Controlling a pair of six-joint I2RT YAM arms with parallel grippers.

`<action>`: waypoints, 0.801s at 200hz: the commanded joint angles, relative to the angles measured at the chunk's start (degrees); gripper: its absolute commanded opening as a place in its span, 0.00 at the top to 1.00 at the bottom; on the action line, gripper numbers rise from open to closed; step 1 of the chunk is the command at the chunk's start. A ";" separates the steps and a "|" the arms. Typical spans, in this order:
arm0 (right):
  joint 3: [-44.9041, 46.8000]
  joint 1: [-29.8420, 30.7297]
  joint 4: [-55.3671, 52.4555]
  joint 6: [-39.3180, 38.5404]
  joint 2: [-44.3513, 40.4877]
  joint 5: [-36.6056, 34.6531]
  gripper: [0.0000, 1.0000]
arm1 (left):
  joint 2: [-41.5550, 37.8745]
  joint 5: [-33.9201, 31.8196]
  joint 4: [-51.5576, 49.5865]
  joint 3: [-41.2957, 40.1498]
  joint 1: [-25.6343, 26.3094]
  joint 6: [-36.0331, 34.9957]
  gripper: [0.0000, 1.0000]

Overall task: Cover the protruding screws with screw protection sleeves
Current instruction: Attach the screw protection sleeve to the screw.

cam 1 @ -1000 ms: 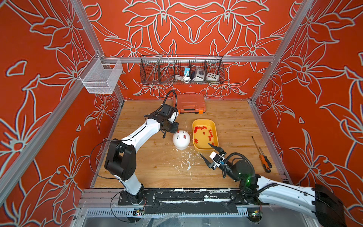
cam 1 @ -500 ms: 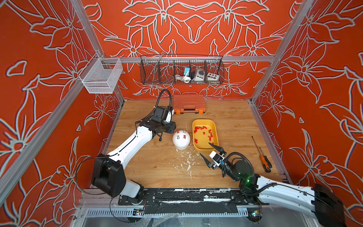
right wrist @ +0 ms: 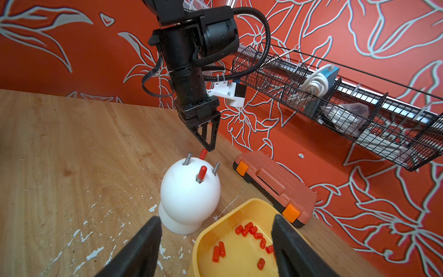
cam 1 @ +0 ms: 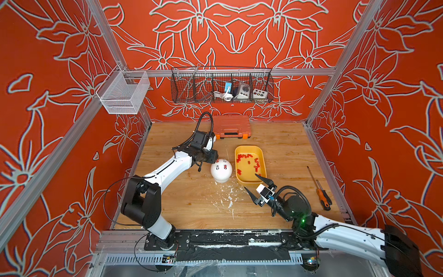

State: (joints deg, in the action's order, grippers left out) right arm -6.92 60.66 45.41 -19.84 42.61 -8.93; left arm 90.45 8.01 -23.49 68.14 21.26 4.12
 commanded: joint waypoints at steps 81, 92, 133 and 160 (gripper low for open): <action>-2.48 -1.91 2.32 5.08 2.77 -12.58 0.02 | -4.86 -6.26 0.80 -1.05 -0.11 0.18 0.45; -6.05 -3.38 -1.01 9.91 3.68 -20.32 0.02 | -6.73 -8.75 1.61 -1.07 -0.07 0.73 0.40; -28.84 -22.39 -41.42 36.81 7.56 -7.36 0.09 | -19.73 -16.82 9.20 -8.04 -0.08 4.94 0.32; -47.86 -27.68 -62.12 37.11 22.05 1.42 0.32 | -31.98 -14.31 18.68 -20.21 0.13 11.01 0.30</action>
State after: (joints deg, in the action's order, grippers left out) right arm -42.26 35.90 9.08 9.54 54.68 -17.30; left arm 66.50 -5.67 -13.13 55.59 21.26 9.02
